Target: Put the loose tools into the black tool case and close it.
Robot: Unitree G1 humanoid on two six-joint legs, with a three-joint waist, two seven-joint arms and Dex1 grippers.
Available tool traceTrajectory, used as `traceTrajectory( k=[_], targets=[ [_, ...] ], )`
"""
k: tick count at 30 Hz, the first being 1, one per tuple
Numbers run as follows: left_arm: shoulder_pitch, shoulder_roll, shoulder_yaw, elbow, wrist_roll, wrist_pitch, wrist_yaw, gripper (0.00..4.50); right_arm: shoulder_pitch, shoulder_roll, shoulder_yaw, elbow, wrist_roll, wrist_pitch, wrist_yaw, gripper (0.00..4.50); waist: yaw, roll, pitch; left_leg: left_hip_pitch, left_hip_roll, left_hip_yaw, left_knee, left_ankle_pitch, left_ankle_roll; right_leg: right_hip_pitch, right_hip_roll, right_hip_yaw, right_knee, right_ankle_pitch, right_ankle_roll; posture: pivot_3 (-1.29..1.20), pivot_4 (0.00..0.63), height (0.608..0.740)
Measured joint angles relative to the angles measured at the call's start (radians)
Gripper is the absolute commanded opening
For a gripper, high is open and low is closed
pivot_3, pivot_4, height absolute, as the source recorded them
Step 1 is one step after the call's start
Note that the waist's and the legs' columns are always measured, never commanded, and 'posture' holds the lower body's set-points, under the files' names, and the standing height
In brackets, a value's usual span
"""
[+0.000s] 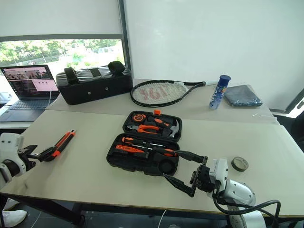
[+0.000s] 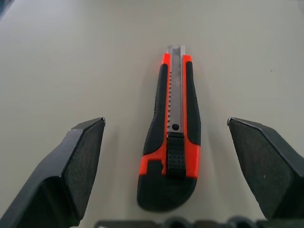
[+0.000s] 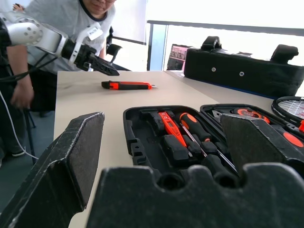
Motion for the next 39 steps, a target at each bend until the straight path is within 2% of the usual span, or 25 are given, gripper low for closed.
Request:
traceTrajectory(
  k=[3, 4, 5, 6, 8, 9, 10, 11, 16, 20, 24, 27, 32, 36, 39],
  targets=[
    [-0.126, 0.0, -0.09, 0.149, 0.055, -0.019, -0.06, 4.45, 0.011, 0.001, 0.007, -0.009, -0.002, 0.0, -0.01, 4.5, 0.001, 0.0, 0.0, -0.002, 0.0, 0.0, 0.0, 0.0, 0.0, -0.002, 0.0, 0.0, 0.0, 0.001, -0.001, 0.0, 0.15, 0.74],
    [-0.155, 0.0, -0.115, 0.19, 0.072, -0.027, -0.083, 3.93, 0.014, 0.001, 0.009, -0.012, -0.002, 0.0, -0.016, 4.5, -0.001, 0.0, 0.0, -0.004, 0.0, 0.0, 0.0, 0.0, 0.0, -0.004, 0.0, 0.0, 0.0, 0.001, -0.002, 0.0, 0.15, 0.74],
    [-0.174, 0.0, -0.135, 0.221, 0.086, -0.036, -0.1, 3.77, 0.016, 0.001, 0.01, -0.014, -0.002, 0.0, -0.02, 4.5, -0.003, 0.0, 0.0, -0.006, 0.0, 0.0, 0.0, 0.0, 0.0, -0.006, 0.0, 0.0, 0.001, 0.002, -0.002, 0.0, 0.15, 0.74],
    [-0.193, -0.001, -0.148, 0.251, 0.101, -0.054, -0.107, 3.41, 0.018, 0.001, 0.01, -0.016, -0.003, 0.0, -0.022, 4.5, -0.003, 0.0, 0.0, -0.009, 0.0, 0.0, 0.001, 0.0, 0.0, -0.009, 0.0, 0.001, 0.003, 0.002, -0.003, 0.0, 0.15, 0.74],
    [-0.219, -0.001, -0.158, 0.291, 0.124, -0.068, -0.111, 2.49, 0.018, 0.0, 0.01, -0.017, -0.004, 0.0, -0.028, 4.5, -0.001, 0.0, 0.0, -0.008, -0.001, 0.0, 0.001, 0.0, 0.0, -0.01, 0.0, 0.0, 0.005, 0.002, -0.004, 0.0, 0.15, 0.74],
    [-0.23, -0.001, -0.159, 0.305, 0.132, -0.07, -0.112, 2.29, 0.018, 0.0, 0.01, -0.018, -0.004, 0.0, -0.029, 4.5, 0.001, 0.0, 0.0, -0.009, -0.001, 0.0, 0.001, 0.0, 0.0, -0.01, 0.0, 0.0, 0.005, 0.002, -0.004, 0.0, 0.15, 0.74],
    [-0.232, -0.001, -0.158, 0.312, 0.133, -0.075, -0.117, 1.78, 0.019, -0.001, 0.01, -0.02, -0.004, 0.0, -0.031, 4.5, 0.001, 0.0, 0.0, -0.008, -0.001, 0.0, 0.001, 0.0, 0.0, -0.01, 0.0, 0.0, 0.005, 0.002, -0.003, 0.0, 0.15, 0.74],
    [-0.232, 0.0, -0.158, 0.313, 0.133, -0.076, -0.125, 1.71, 0.021, -0.003, 0.009, -0.021, -0.005, 0.0, -0.032, 4.5, 0.001, 0.0, 0.0, -0.008, -0.001, 0.0, 0.001, 0.0, 0.0, -0.009, 0.0, 0.0, 0.005, 0.002, -0.003, 0.0, 0.15, 0.74],
    [-0.208, -0.006, -0.151, 0.317, 0.113, -0.167, -0.254, 1.71, 0.046, -0.014, 0.004, -0.033, -0.007, 0.0, -0.039, 4.5, 0.002, 0.0, 0.0, -0.01, -0.001, 0.0, 0.002, 0.0, 0.0, -0.01, 0.0, 0.0, 0.005, 0.002, -0.003, 0.0, 0.15, 0.74],
    [-0.205, -0.014, -0.147, 0.21, 0.058, -0.323, -0.492, 1.71, 0.078, -0.038, -0.018, -0.055, -0.007, 0.0, -0.041, 4.5, 0.011, -0.001, 0.0, -0.013, -0.001, -0.001, 0.004, 0.0, 0.0, -0.011, -0.001, -0.002, 0.004, 0.002, -0.004, 0.0, 0.15, 0.74],
    [-0.308, -0.014, -0.282, 0.109, 0.084, -0.504, -0.769, 1.71, 0.123, -0.075, -0.056, -0.086, 0.003, 0.001, -0.039, 4.5, 0.03, -0.001, 0.0, -0.013, -0.002, -0.001, 0.004, 0.0, 0.0, -0.01, -0.001, -0.001, 0.003, 0.003, -0.003, 0.0, 0.15, 0.74],
    [-0.403, -0.048, -0.404, 0.114, 0.132, -0.567, -0.907, 1.71, 0.171, -0.089, -0.083, -0.1, 0.008, 0.004, -0.038, 4.5, 0.03, 0.0, 0.0, -0.013, -0.002, -0.001, 0.004, 0.0, 0.0, -0.01, 0.0, -0.001, 0.003, 0.002, -0.003, 0.0, 0.15, 0.74],
    [-0.531, -0.125, -0.617, 0.19, 0.215, -0.697, -0.986, 1.71, 0.249, -0.1, -0.111, -0.14, 0.025, 0.01, -0.04, 4.5, 0.024, 0.0, 0.0, -0.013, -0.002, -0.001, 0.004, 0.0, 0.0, -0.01, 0.0, 0.0, 0.003, 0.002, -0.003, 0.0, 0.15, 0.74],
    [-0.592, -0.234, -0.652, 0.272, 0.274, -0.721, -0.982, 1.71, 0.299, -0.099, -0.117, -0.187, 0.027, 0.011, -0.052, 4.5, 0.019, 0.0, 0.0, -0.014, -0.002, -0.001, 0.005, 0.0, 0.0, -0.01, 0.0, 0.0, 0.003, -0.001, 0.004, 0.0, 0.15, 0.74],
    [-0.596, -0.261, -0.684, 0.275, 0.297, -0.735, -0.986, 1.71, 0.331, -0.093, -0.125, -0.21, 0.025, 0.011, -0.073, 4.5, 0.013, 0.0, 0.0, -0.014, -0.002, -0.001, 0.005, 0.0, 0.0, -0.01, 0.0, 0.0, 0.004, -0.001, 0.004, 0.0, 0.15, 0.74]
  ],
)
